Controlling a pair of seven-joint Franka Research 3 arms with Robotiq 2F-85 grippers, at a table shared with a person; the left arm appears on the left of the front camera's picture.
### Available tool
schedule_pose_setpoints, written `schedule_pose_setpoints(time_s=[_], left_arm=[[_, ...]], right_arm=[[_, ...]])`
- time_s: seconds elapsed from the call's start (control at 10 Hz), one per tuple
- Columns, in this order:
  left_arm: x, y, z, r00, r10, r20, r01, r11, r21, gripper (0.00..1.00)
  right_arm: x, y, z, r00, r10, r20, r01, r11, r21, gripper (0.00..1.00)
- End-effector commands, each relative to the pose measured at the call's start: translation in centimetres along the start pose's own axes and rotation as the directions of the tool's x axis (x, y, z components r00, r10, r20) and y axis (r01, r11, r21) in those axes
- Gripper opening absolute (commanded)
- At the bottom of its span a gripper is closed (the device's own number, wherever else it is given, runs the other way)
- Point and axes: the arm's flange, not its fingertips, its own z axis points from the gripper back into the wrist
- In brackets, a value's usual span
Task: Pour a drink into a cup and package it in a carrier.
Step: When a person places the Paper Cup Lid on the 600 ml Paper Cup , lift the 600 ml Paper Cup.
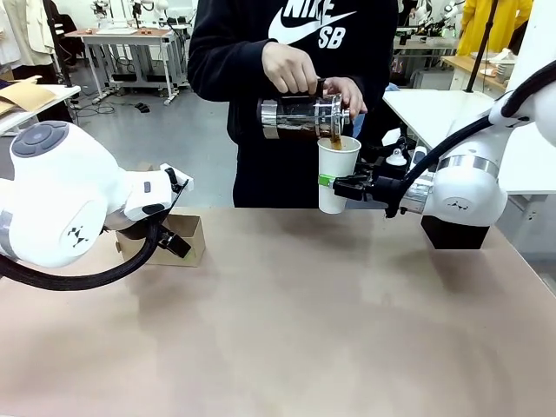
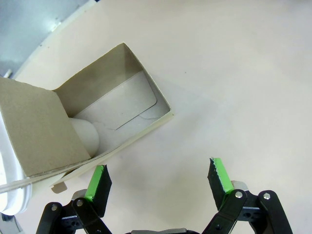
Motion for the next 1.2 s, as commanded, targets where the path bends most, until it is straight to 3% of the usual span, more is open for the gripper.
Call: schedule_pose_setpoints(time_s=[0.0, 1.1], left_arm=[[-0.01, 0.01, 0.03, 1.000, 0.001, 0.001, -0.001, 1.000, -0.002, 1.00], [-0.01, 0.01, 0.03, 1.000, 0.001, 0.001, -0.001, 1.000, -0.002, 1.00]], right_arm=[[0.31, 0.28, -0.04, 1.000, 0.003, 0.008, -0.002, 1.000, -0.006, 0.80], [0.31, 0.28, -0.04, 1.000, 0.003, 0.008, -0.002, 1.000, -0.006, 0.80]])
